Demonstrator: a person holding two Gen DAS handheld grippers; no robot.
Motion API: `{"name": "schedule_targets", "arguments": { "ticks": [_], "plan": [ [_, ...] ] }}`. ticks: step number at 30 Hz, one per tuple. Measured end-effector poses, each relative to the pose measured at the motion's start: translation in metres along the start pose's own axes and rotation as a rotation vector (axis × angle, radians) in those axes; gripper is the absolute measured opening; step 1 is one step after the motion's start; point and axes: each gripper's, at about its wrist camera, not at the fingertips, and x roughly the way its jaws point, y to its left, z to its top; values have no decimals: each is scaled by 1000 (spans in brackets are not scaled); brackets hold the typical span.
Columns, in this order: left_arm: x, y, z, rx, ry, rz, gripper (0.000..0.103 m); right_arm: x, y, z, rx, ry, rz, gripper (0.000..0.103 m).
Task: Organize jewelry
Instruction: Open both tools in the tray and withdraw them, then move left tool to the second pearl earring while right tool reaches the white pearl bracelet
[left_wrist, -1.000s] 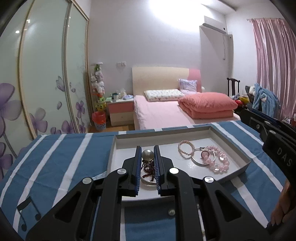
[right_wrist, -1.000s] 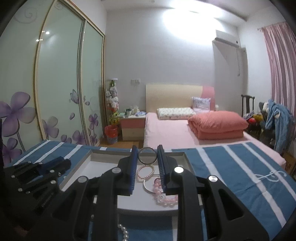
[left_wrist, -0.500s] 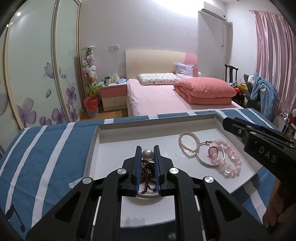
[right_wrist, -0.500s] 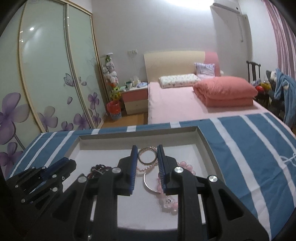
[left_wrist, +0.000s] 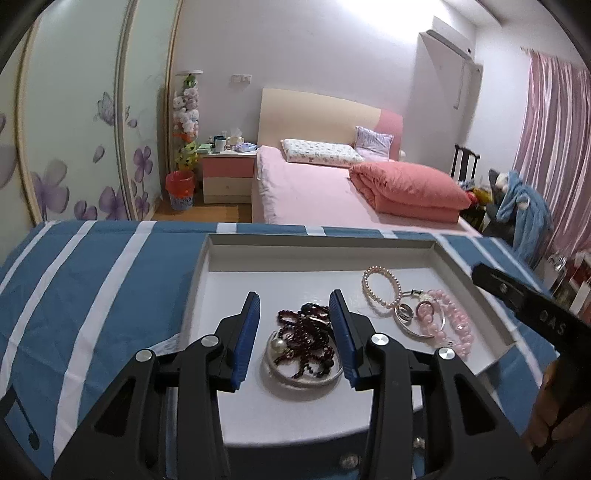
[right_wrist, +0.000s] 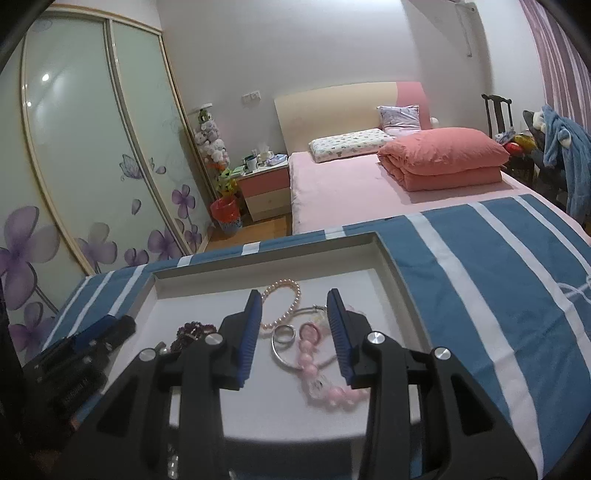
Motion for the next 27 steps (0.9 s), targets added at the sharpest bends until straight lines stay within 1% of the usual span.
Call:
{"name": "schedule_targets", "arguments": {
  "ticks": [3, 6, 9, 11, 14, 16, 17, 18, 22, 23, 25, 27],
  "plan": [
    [-16, 8, -4, -6, -8, 2, 41, -17, 1, -8, -28, 7, 9, 37],
    [-33, 16, -12, -2, -6, 8, 41, -31, 6, -22, -81, 49, 28, 37],
    [-47, 22, -25, 3, 7, 14, 41, -37, 14, -42, -119, 125, 66, 37],
    [-54, 25, -35, 11, 28, 25, 41, -38, 20, -57, -130, 185, 98, 37],
    [-57, 30, -48, 7, 63, 43, 43, -42, 29, -77, -153, 245, 122, 37],
    [-59, 33, -54, 1, 80, 51, 44, -44, 38, -86, -178, 268, 131, 38],
    [-59, 35, -57, -2, 88, 56, 44, -45, 42, -89, -187, 273, 135, 41],
    [-60, 36, -58, -4, 92, 58, 44, -47, 48, -93, -203, 279, 139, 43],
    [-64, 40, -65, -11, 105, 70, 44, -46, 60, -98, -245, 279, 111, 43],
    [-65, 40, -66, -13, 106, 71, 44, -45, 61, -100, -247, 281, 101, 42],
    [-66, 40, -68, -15, 109, 71, 44, -40, 61, -99, -249, 295, 80, 35],
    [-67, 38, -70, -9, 112, 66, 45, -32, 62, -101, -262, 325, 61, 24]
  ]
}}
